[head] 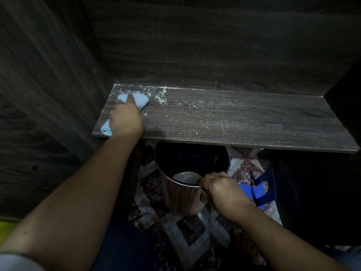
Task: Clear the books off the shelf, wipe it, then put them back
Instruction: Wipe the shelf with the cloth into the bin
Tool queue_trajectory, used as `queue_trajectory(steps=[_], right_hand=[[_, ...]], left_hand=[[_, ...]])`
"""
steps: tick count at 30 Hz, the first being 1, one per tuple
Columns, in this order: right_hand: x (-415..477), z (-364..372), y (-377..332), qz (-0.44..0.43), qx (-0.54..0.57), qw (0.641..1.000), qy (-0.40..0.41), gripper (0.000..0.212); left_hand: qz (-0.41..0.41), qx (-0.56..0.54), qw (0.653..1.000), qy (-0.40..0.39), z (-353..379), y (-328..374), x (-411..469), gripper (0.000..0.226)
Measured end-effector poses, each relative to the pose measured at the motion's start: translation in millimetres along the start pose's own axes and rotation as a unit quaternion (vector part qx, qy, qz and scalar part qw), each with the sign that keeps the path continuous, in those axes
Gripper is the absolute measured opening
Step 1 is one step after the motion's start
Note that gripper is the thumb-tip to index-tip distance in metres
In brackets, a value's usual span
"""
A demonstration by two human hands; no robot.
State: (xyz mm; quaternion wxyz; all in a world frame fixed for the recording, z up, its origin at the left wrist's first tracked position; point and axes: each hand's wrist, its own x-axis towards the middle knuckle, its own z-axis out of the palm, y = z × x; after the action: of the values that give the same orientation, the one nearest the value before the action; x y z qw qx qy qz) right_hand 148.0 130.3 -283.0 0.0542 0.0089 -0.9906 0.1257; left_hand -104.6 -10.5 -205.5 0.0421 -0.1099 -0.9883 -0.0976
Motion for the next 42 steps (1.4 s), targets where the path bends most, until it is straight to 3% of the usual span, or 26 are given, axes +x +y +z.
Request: queue_trajectory(steps=[3,8,10,13,16,20,23,27,30,33,42], right_hand=[[0,2,1,0.009,0.006,1.000,-0.006,0.022],[-1,3,2,0.016,0.020,1.000,-0.005,0.022],[-3,3,4,0.015,0.018,1.000,-0.006,0.020],[-4,2,7,0.012,0.018,1.000,-0.005,0.011],[-4,2,7,0.010,0.022,1.000,0.008,0.002],[-4,3,7,0.011,0.025,1.000,0.015,0.002],[-4,4,8,0.008,0.032,0.999,0.010,0.004],[-6,3,6,0.005,0.031,0.999,0.010,0.002],[-5,3,6,0.007,0.034,0.999,0.013,0.003],[-5,3,7,0.019,0.033,0.999,0.001,0.004],[-6,1,-1,-0.006,-0.006,1.000,0.004,0.011]], left_hand=[[0.032,-0.063,0.997,0.026,-8,24,-17,0.067],[0.025,-0.030,0.980,0.193,-13,-3,10,0.055],[0.012,-0.017,0.984,0.177,-6,-22,17,0.052],[0.017,-0.026,0.995,0.092,7,-32,14,0.060],[-0.042,-0.064,0.997,0.016,5,-25,16,0.070],[-0.075,-0.106,0.991,0.007,-14,-2,5,0.044],[-0.017,-0.170,0.984,0.058,-21,4,-10,0.041],[0.045,-0.063,0.973,0.217,-17,-23,9,0.053],[0.041,-0.032,0.989,0.137,2,-37,14,0.057],[0.016,-0.080,0.996,0.044,9,-34,8,0.064],[0.105,-0.156,0.982,0.011,10,20,-35,0.054]])
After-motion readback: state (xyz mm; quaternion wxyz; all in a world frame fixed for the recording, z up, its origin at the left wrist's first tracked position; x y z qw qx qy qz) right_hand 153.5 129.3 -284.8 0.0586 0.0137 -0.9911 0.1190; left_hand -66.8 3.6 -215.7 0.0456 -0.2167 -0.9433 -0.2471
